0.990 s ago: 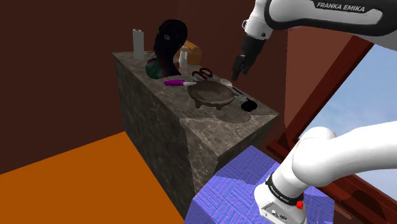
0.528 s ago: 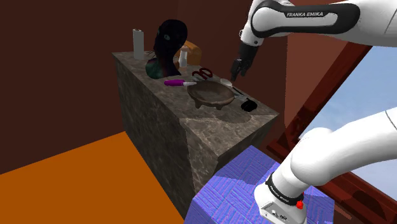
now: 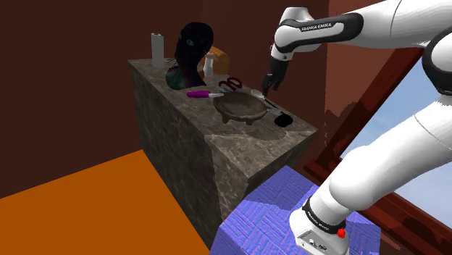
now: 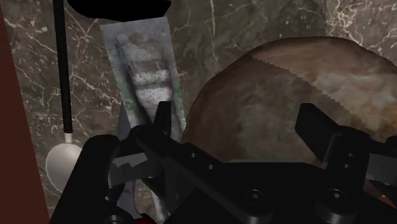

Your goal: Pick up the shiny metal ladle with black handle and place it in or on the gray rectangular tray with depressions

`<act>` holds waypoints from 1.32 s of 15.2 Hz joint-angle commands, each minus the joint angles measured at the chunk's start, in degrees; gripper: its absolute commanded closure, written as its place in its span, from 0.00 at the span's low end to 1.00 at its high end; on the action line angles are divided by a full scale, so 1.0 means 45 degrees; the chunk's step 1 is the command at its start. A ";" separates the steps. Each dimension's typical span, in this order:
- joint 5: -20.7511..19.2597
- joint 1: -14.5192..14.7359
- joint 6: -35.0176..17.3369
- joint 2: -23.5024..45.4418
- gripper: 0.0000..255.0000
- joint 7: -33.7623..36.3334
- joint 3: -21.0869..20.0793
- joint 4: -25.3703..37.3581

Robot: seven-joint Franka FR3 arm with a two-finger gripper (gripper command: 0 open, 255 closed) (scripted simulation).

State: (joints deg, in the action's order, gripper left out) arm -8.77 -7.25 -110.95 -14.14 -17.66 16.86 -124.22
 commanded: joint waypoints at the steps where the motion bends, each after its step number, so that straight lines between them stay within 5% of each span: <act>1: 0.0117 -0.0129 -0.0278 0.0917 0.00 -0.0385 0.0335 0.0548; 10: 0.1215 -0.1059 -0.1075 0.4958 0.00 -0.2189 0.1406 0.3260; 20: 0.2547 -0.2619 -0.1022 0.9009 0.00 -0.3596 0.1605 0.6794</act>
State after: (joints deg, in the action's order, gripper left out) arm 2.46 -18.83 -115.16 25.62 -33.76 24.16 -93.96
